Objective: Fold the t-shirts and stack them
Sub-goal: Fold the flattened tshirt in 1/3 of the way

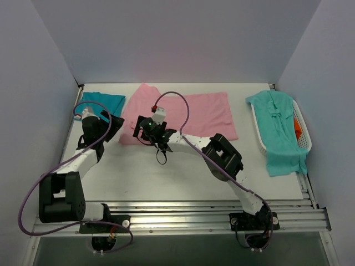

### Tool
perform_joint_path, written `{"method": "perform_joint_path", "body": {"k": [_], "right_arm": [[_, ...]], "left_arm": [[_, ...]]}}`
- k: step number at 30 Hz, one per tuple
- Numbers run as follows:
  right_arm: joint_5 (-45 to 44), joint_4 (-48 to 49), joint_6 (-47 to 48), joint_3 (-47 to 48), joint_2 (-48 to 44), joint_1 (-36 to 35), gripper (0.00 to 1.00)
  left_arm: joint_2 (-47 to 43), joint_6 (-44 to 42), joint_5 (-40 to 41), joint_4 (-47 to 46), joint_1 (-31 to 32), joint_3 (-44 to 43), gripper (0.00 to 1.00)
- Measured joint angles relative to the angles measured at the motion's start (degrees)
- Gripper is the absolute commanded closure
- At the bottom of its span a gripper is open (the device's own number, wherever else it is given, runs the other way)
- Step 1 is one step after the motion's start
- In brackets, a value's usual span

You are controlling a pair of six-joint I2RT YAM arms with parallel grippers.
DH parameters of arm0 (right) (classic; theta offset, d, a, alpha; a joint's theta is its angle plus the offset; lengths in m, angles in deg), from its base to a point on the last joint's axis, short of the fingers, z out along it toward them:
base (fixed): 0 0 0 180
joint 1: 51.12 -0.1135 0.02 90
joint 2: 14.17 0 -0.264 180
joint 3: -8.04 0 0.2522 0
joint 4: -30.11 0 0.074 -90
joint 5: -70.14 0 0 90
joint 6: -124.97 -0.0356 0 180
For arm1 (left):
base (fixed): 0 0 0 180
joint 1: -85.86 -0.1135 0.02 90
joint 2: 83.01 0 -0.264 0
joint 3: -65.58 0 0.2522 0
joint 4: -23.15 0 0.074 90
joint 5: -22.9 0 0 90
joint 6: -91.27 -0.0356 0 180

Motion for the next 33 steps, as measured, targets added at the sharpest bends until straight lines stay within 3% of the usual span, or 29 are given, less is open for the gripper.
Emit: {"method": "perform_joint_path", "body": {"k": [7, 33], "right_arm": [[-0.04, -0.04, -1.05, 2.89, 5.90, -0.26, 0.18], [0.39, 0.09, -2.03, 9.84, 10.69, 3.19, 0.22]], "left_arm": [[-5.97, -0.07, 1.44, -0.02, -2.60, 1.25, 0.15], [-4.55, -0.07, 1.40, -0.17, -2.71, 2.84, 0.16]]}}
